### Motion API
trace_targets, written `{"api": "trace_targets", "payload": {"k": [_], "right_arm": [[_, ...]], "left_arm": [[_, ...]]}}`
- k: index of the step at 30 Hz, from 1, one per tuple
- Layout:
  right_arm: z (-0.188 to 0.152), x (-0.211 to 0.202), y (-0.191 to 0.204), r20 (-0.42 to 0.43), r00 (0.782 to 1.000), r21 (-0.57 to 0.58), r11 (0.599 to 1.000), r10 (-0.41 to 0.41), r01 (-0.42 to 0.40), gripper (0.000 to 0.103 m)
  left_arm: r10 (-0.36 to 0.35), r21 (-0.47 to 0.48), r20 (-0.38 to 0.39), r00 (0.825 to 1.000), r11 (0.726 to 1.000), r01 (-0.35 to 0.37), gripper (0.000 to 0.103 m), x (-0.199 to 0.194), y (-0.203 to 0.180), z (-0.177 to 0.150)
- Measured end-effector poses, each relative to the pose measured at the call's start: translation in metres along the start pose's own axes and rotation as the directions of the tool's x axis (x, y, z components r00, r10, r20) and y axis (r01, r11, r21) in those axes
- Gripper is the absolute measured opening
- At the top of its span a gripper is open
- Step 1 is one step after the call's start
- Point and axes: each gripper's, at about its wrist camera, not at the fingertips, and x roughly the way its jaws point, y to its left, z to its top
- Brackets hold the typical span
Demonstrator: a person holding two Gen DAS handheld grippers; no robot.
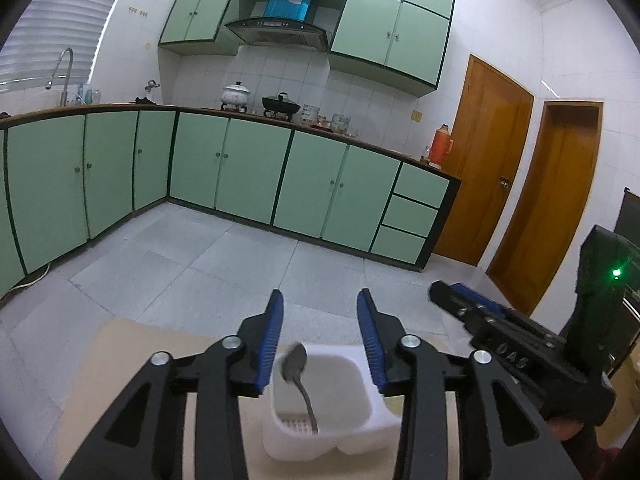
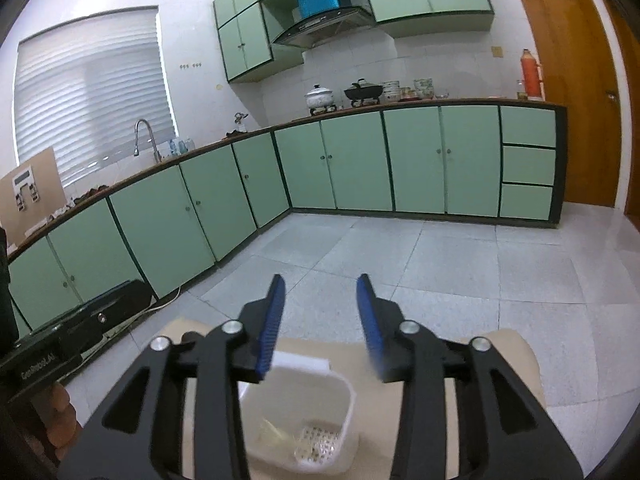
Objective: Organize utensils
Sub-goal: 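Move both tools back to the chopsticks on the mat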
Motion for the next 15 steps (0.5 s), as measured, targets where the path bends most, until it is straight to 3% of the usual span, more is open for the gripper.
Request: {"api": "trace_targets", "payload": {"k": [5, 8, 15], "right_arm": [[-0.017, -0.046, 0.000, 0.007, 0.999, -0.015, 0.999, -0.045, 0.045, 0.070], [-0.048, -0.084, 0.001, -0.011, 0.997, -0.031, 0.997, -0.070, 0.069, 0.080], [-0.138, -0.154, 0.006, -0.146, 0.983, -0.036, 0.994, -0.112, 0.108, 0.082]], "left_arm": [[0.033, 0.046, -0.018, 0.999, 0.998, -0.032, 0.060, -0.041, -0.003, -0.016], [0.046, 0.074, -0.068, 0.997, 0.996, -0.041, 0.068, -0.069, -0.003, -0.042], [0.089, 0.096, -0.209, 0.974, 0.993, -0.070, 0.069, -0.118, -0.004, -0.117]]}}
